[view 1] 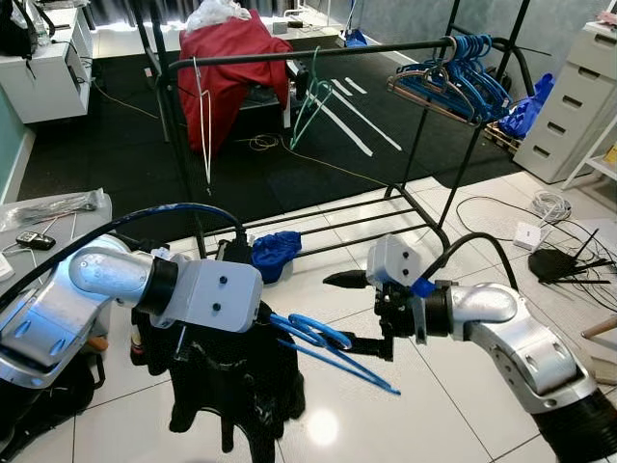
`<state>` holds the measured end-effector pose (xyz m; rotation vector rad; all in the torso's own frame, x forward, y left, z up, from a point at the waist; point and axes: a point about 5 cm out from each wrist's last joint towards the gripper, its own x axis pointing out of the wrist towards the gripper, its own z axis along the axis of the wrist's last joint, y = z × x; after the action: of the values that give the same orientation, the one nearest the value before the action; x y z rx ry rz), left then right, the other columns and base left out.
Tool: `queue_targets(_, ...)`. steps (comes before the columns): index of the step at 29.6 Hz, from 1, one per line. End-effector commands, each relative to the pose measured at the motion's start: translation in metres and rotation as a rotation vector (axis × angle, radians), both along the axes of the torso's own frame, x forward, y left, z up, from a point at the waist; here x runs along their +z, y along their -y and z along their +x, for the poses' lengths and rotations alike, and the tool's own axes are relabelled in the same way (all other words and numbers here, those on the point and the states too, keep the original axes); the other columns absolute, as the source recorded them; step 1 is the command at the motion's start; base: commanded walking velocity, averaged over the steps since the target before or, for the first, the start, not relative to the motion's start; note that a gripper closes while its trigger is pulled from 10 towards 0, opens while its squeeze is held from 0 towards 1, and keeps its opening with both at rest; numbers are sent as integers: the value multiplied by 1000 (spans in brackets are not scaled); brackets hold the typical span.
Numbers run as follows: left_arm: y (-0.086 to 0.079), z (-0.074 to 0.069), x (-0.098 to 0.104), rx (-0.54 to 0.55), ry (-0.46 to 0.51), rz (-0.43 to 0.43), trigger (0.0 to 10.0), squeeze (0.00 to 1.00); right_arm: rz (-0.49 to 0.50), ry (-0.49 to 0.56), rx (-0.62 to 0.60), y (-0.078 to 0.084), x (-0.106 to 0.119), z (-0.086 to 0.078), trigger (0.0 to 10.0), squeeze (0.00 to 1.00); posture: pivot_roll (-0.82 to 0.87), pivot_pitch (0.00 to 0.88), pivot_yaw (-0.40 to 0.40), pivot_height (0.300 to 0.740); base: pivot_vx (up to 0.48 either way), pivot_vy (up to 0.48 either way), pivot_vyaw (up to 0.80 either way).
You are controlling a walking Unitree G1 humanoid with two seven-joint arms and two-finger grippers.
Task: Hang hanger
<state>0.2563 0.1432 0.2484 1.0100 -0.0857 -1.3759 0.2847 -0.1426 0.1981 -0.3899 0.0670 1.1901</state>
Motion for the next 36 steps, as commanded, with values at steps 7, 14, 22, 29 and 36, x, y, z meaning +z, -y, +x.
queue_targets(7,-1,4,10,24,50,-32,10000,0,175,-76,73,9,21,-19,10000,0,-87,39,-8,740,0,0,0)
queue_targets(14,1,5,11,18,53,-34,10000,0,374,-153,282,-9,44,-47,10000,0,-83,32,-7,740,0,0,0)
queue_targets(22,1,5,12,25,55,-40,10000,0,30,-195,256,-12,4,-52,10000,0,-83,35,-10,740,0,0,0)
queue_targets(29,2,5,12,26,54,-45,10000,0,-38,-118,169,-20,-7,-40,10000,0,-83,37,-8,740,0,0,0)
queue_targets(36,1,6,13,28,59,-49,10000,0,-29,-41,131,-28,-4,-30,10000,0,-81,40,-10,740,0,0,0)
